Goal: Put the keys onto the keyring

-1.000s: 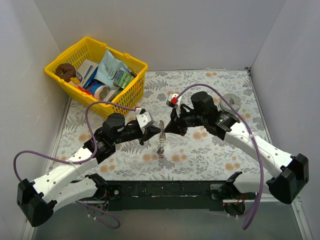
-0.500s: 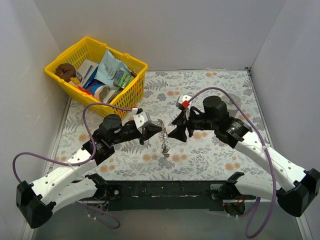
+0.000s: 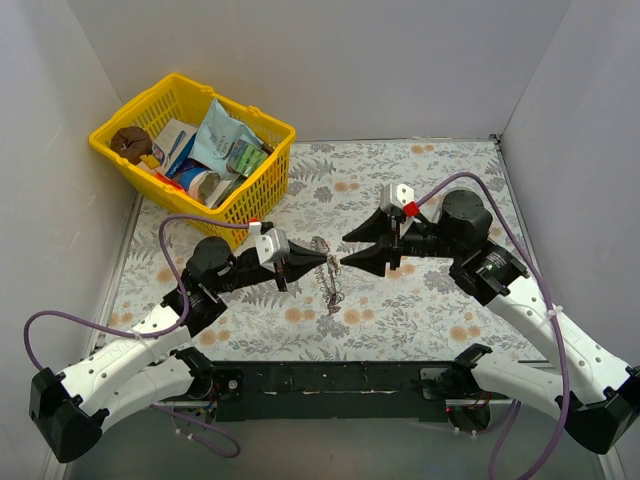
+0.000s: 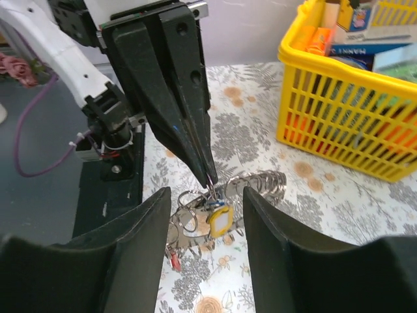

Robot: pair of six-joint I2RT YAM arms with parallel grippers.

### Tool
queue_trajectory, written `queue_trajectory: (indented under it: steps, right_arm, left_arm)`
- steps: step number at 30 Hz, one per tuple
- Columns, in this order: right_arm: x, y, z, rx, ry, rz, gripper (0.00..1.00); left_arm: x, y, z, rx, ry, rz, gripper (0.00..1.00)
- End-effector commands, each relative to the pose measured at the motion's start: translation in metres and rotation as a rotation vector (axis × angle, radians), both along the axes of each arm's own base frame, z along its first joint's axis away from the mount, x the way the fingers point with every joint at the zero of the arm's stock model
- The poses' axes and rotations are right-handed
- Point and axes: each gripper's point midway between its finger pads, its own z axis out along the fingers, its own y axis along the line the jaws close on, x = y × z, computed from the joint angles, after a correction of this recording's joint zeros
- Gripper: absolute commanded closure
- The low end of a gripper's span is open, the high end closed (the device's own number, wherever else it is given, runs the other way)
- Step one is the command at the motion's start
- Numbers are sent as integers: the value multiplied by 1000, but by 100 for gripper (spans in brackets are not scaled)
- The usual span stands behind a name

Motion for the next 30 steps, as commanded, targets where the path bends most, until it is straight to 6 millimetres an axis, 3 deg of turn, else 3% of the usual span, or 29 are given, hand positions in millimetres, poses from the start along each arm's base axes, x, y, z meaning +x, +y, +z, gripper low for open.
queue_trajectory:
  steps: [1,15,24,30]
  right_arm:
    - [-18,8,33,103,-68,147,47]
    - [-11,12,17,80,-6,125,56]
    - [-7,14,17,92,23,109,75]
    - [-6,15,23,102,31,110,97]
  left_arm:
    - [-17,-1,47,-137,-106,-75,100]
    - [-28,-3,64,-216,-97,-133,100]
    - [-31,-4,66,-223,-82,-148,100]
    - [-30,-6,63,-207,-72,-155,100]
